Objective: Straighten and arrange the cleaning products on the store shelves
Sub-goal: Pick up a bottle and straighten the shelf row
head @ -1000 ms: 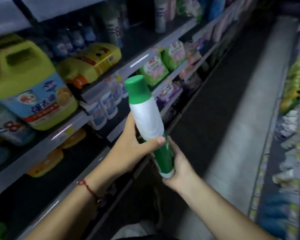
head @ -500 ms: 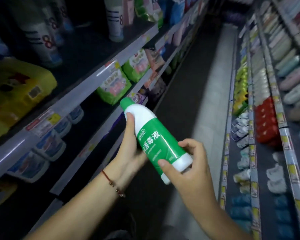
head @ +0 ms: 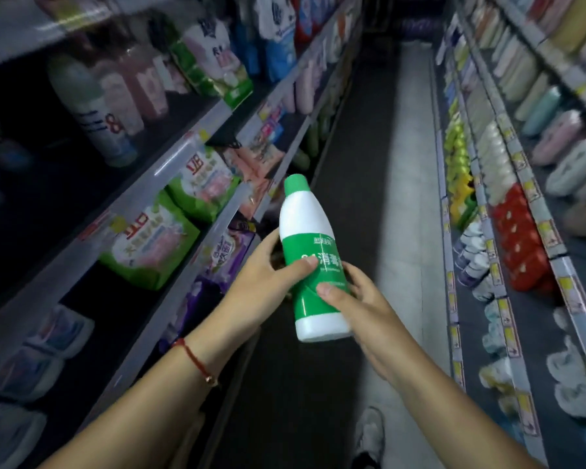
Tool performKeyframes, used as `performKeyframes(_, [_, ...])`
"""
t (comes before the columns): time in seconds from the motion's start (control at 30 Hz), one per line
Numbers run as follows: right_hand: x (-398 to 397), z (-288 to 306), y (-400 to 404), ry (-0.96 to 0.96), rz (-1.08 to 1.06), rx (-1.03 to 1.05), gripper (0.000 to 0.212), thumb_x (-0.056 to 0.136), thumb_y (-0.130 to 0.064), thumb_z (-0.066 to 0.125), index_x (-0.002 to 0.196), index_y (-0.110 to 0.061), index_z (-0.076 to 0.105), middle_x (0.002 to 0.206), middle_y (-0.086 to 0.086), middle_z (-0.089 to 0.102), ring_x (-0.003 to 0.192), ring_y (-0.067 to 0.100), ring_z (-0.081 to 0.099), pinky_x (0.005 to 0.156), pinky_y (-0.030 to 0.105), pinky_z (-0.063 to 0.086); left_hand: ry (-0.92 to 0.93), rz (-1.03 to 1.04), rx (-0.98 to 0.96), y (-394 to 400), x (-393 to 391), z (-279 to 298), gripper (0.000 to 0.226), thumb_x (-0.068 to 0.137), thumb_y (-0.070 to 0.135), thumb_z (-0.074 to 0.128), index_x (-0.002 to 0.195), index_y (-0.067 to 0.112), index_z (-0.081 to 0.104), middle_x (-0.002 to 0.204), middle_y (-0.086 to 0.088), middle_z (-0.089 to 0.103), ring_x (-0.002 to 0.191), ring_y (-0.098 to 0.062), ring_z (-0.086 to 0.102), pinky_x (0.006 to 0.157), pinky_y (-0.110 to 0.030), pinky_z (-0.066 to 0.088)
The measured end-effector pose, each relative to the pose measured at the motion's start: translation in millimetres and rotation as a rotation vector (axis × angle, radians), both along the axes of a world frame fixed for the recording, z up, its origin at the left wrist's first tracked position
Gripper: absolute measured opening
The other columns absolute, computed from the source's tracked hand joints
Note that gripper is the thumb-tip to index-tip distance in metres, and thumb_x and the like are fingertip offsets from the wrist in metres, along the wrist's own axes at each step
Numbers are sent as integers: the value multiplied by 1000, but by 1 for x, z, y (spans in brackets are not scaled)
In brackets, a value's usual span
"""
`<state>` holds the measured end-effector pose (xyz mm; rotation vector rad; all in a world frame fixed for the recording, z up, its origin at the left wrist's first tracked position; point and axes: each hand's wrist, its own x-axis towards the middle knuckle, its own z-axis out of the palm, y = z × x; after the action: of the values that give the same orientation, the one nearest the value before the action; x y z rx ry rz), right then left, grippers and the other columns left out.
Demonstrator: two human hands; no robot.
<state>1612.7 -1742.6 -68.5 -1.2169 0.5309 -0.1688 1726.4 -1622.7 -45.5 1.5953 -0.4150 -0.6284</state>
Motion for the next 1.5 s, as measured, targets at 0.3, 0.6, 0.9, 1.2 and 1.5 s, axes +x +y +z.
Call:
performKeyframes(0.3, [94,78,-135,-310,276,-399,64,78,-10,85,127,-39,54,117,-8,72,106,12,71,87,36,60,-175,121,-128,-105,61,73,75,82,9,83,141,34,45,122,-5,72,107,-26,74,84,-40,62])
performKeyframes(0.6, [219,170,-136,-449,560,-733,76,81,-49,75,143,-50,32,131,-26,53,119,-3,54,97,28,49,-394,465,-186,-79,131,167,72,83,5,80,139,32,46,119,-6,72,100,-24,76,76,-34,62])
performKeyframes(0.9, [319,213,-122,-478,679,-768,64,90,-39,72,139,-50,33,113,-34,53,91,-30,52,75,5,45,-475,592,-276,-61,214,189,76,80,3,83,138,36,46,112,-4,74,93,-22,77,71,-35,63])
performKeyframes(1.2, [394,238,-108,-470,684,-966,79,88,-44,72,150,-46,23,133,-22,48,114,-7,47,95,22,43,-544,590,-262,-41,290,206,82,70,9,92,129,43,47,109,5,74,98,-18,75,81,-42,64])
performKeyframes(1.5, [430,277,-56,-705,892,-1051,56,76,-60,74,116,-74,37,124,-28,61,115,-5,59,101,37,52,-652,758,-303,16,279,232,83,67,2,88,129,38,46,105,3,75,94,-18,76,69,-32,62])
